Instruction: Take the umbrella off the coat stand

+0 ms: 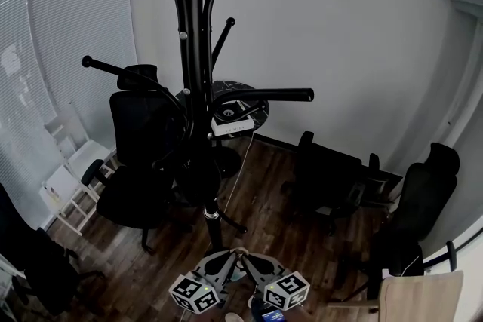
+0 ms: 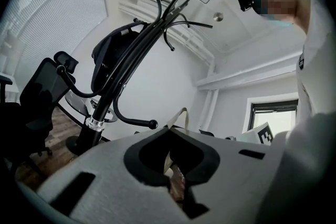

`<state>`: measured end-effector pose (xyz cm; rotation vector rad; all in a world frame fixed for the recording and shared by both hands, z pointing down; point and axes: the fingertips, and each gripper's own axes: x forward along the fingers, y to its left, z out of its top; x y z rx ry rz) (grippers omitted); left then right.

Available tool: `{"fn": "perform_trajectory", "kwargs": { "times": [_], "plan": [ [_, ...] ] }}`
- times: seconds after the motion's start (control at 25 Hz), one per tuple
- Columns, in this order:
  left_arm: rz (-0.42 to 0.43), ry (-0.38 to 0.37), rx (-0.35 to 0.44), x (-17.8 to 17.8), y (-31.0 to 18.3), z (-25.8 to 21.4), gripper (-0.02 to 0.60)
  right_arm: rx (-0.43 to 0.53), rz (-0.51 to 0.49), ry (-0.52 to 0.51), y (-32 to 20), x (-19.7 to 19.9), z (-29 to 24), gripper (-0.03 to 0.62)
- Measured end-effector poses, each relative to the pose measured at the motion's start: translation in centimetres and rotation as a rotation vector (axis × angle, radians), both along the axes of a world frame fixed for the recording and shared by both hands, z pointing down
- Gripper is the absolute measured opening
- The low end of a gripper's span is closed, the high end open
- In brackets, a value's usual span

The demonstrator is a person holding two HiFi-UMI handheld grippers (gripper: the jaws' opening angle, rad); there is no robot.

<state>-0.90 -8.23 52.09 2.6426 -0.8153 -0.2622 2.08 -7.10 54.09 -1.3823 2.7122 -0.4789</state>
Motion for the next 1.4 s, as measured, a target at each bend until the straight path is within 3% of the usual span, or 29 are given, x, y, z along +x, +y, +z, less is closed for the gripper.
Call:
{"fn": "perform_trajectory", "kwargs": {
  "times": [0.68, 1.4],
  "plan": [
    [-0.013, -0.016, 0.019, 1.0, 4.2, -0.9, 0.020, 0.006, 0.005, -0.003, 4.5, 1.2, -0.9, 0.014],
    [-0.071, -0.055, 0.060, 4.4, 12.7, -3.9, 0.020, 0.041, -0.039, -0.013, 12.8, 5.1, -4.0, 0.014]
  ]
}}
